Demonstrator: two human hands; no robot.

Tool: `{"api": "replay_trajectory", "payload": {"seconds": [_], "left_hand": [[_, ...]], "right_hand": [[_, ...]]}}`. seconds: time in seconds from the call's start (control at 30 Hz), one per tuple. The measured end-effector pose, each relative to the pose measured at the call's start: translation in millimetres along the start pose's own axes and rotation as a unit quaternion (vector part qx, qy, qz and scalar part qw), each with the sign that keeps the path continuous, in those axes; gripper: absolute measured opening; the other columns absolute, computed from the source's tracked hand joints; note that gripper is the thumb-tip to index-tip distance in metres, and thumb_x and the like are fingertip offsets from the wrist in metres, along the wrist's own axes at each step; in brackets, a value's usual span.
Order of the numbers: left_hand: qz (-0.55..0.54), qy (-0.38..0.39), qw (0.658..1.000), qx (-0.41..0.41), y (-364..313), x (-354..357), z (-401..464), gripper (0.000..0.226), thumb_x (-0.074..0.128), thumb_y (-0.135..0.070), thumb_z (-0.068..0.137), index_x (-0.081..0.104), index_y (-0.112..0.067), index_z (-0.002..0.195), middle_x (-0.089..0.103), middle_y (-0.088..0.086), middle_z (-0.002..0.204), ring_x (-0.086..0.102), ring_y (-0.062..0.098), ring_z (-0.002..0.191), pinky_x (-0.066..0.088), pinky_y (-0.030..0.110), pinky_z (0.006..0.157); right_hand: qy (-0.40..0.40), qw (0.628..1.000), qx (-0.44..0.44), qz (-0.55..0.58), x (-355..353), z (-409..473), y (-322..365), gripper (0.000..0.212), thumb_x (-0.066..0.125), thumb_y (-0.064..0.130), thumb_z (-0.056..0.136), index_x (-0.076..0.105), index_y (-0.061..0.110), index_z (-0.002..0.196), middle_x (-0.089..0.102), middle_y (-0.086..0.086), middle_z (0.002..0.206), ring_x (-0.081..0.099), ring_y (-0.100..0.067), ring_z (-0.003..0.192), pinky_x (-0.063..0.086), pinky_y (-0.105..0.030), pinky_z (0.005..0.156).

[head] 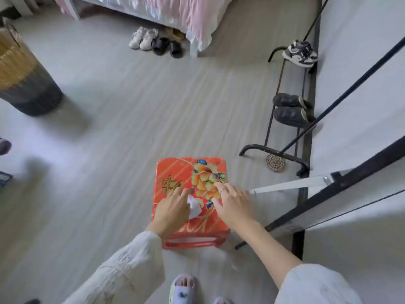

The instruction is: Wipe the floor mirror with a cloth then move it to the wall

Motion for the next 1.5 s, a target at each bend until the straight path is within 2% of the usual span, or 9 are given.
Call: {"api": "replay_trajectory", "payload": {"seconds": [0.17, 0.43, 0.87, 1.03, 1.13, 1.27, 1.33, 1.43, 1.5], "left_hand": [[-0.026, 0.095, 0.993, -0.062, 27.9, 88.9, 17.1, 0.079, 0.056, -0.030, 0.084, 0.006, -0.025, 0.144, 0.029, 0.009, 0.142, 0.041, 0.035, 0.122, 0.048, 0.044, 0.082], [-0.183, 0.104, 0.973, -0.097, 8.1, 83.9, 38.6, 0.041, 0.038, -0.002, 0.086, 0.039, -0.008, 0.126, 0.057, 0.020, 0.115, 0.057, 0.035, 0.094, 0.050, 0.041, 0.070], [-0.252, 0.101, 0.962, -0.014, -133.4, -66.2, -68.7, 0.044, 0.059, -0.013, 0.084, 0.048, -0.013, 0.127, 0.062, 0.010, 0.113, 0.060, 0.024, 0.097, 0.051, 0.033, 0.081], [-0.289, 0.090, 0.953, 0.034, -188.1, -97.9, -108.0, 0.058, 0.062, -0.017, 0.084, 0.037, -0.015, 0.136, 0.057, 0.010, 0.121, 0.061, 0.031, 0.100, 0.051, 0.034, 0.079], [-0.310, 0.073, 0.945, 0.071, -224.7, -114.3, -122.2, 0.058, 0.062, -0.018, 0.085, 0.034, -0.017, 0.135, 0.058, 0.008, 0.117, 0.061, 0.022, 0.090, 0.051, 0.021, 0.067], [-0.337, 0.064, 0.930, 0.128, -265.1, -139.3, -127.9, 0.043, 0.059, -0.021, 0.087, 0.040, -0.017, 0.126, 0.058, 0.005, 0.103, 0.057, 0.015, 0.078, 0.045, 0.011, 0.054], [-0.336, 0.071, 0.925, 0.165, -282.9, -155.1, -127.1, 0.043, 0.059, -0.020, 0.088, 0.042, -0.015, 0.127, 0.058, 0.006, 0.106, 0.060, 0.018, 0.084, 0.050, 0.015, 0.061], [-0.323, 0.086, 0.917, 0.219, -298.0, -171.2, -123.0, 0.045, 0.062, -0.023, 0.084, 0.046, -0.017, 0.126, 0.063, 0.008, 0.110, 0.062, 0.019, 0.095, 0.054, 0.039, 0.083], [-0.320, 0.080, 0.916, 0.227, -304.9, -180.8, -123.5, 0.051, 0.062, -0.019, 0.085, 0.040, -0.017, 0.131, 0.060, 0.007, 0.115, 0.059, 0.018, 0.100, 0.051, 0.036, 0.088]], "right_hand": [[0.035, 0.998, 0.032, 0.048, 69.3, 8.0, -23.5, 0.052, 0.037, 0.039, 0.097, 0.024, 0.023, 0.144, 0.038, 0.000, 0.143, 0.039, -0.021, 0.130, 0.030, -0.035, 0.105], [0.078, 0.977, 0.093, 0.177, 84.2, -12.9, -50.1, 0.051, 0.041, 0.036, 0.096, 0.024, 0.023, 0.143, 0.038, -0.002, 0.141, 0.042, -0.021, 0.129, 0.042, -0.042, 0.103], [-0.012, 0.899, 0.172, 0.402, -76.7, -149.2, -40.7, 0.032, 0.055, 0.022, 0.091, 0.057, 0.016, 0.122, 0.060, 0.004, 0.118, 0.055, -0.009, 0.110, 0.037, -0.017, 0.090], [-0.028, 0.860, 0.195, 0.470, -120.9, -209.0, -54.2, 0.032, 0.052, 0.035, 0.092, 0.060, 0.020, 0.118, 0.063, 0.008, 0.114, 0.057, -0.009, 0.112, 0.045, -0.027, 0.097], [-0.043, 0.835, 0.194, 0.513, -158.8, -232.2, -60.1, 0.036, 0.046, 0.048, 0.092, 0.062, 0.024, 0.114, 0.065, 0.014, 0.108, 0.058, -0.005, 0.108, 0.045, -0.020, 0.092], [-0.071, 0.802, 0.182, 0.565, -203.4, -245.2, -65.3, 0.029, 0.043, 0.055, 0.090, 0.064, 0.035, 0.093, 0.071, 0.010, 0.094, 0.066, -0.013, 0.098, 0.053, -0.033, 0.088], [-0.090, 0.792, 0.163, 0.582, -225.3, -251.5, -65.1, 0.027, 0.044, 0.053, 0.090, 0.064, 0.036, 0.093, 0.071, 0.011, 0.086, 0.067, -0.010, 0.089, 0.055, -0.029, 0.080], [-0.083, 0.795, 0.132, 0.586, -242.1, -253.0, -65.6, 0.027, 0.048, 0.054, 0.088, 0.064, 0.036, 0.101, 0.071, 0.008, 0.093, 0.067, -0.010, 0.094, 0.054, -0.029, 0.079], [-0.099, 0.784, 0.131, 0.599, -246.6, -254.2, -68.5, 0.025, 0.052, 0.046, 0.089, 0.063, 0.029, 0.104, 0.070, 0.005, 0.096, 0.066, -0.013, 0.095, 0.055, -0.028, 0.073]]}}
Point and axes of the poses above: each hand's wrist, its own z-axis towards the middle knuckle, its own x-axis out of the palm, y = z × x, the point moved 2 cm from there along z, towards the middle knuckle
